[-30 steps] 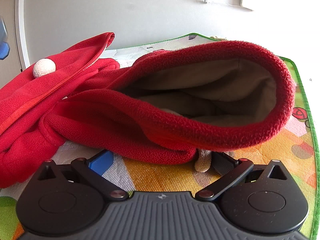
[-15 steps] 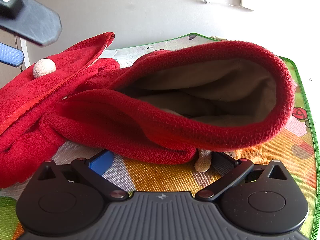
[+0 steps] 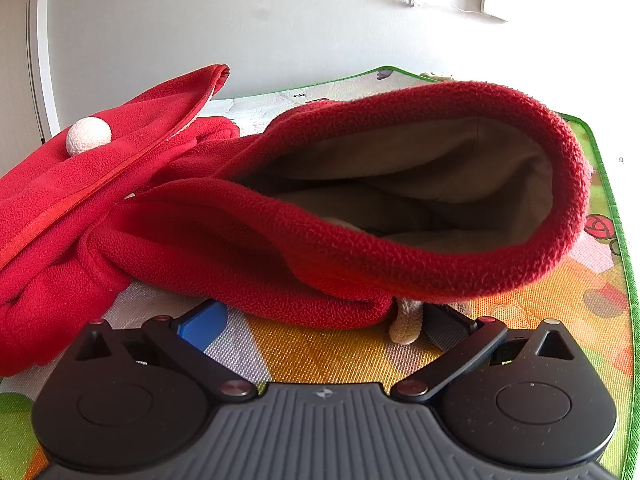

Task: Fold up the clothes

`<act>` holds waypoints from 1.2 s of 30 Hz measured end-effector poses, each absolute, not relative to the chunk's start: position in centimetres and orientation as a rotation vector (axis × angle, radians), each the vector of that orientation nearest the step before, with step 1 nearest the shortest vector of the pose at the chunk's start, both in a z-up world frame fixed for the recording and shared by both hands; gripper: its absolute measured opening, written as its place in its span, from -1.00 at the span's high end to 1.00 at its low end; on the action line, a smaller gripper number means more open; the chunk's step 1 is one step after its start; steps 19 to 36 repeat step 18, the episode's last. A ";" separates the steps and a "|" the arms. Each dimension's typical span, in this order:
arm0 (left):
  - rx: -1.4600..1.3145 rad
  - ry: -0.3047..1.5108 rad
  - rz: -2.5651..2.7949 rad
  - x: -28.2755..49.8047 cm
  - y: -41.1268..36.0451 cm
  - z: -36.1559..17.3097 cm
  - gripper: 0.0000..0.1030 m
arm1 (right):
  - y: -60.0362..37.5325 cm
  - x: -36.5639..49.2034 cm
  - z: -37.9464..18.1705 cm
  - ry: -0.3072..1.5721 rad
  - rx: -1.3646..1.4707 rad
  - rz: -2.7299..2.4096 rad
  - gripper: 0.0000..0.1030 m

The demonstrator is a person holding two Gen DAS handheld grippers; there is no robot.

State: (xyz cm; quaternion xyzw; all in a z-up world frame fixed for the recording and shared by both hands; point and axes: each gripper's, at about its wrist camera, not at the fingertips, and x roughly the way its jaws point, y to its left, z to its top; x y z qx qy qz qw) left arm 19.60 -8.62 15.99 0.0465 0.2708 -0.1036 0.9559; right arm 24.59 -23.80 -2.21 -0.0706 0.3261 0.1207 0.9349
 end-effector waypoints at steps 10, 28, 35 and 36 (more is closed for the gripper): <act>0.095 0.357 -0.275 17.2 -7.9 17.0 -1.00 | -23.8 24.6 -2.2 0.667 -0.144 0.248 -1.00; 0.196 0.319 -0.336 15.9 -8.8 15.3 -1.00 | -23.9 24.6 -2.2 0.667 -0.144 0.248 -1.00; 0.196 0.319 -0.336 15.9 -8.8 15.3 -1.00 | -23.9 24.6 -2.2 0.667 -0.144 0.248 -1.00; 0.196 0.319 -0.336 15.9 -8.8 15.3 -1.00 | -23.9 24.6 -2.2 0.667 -0.144 0.248 -1.00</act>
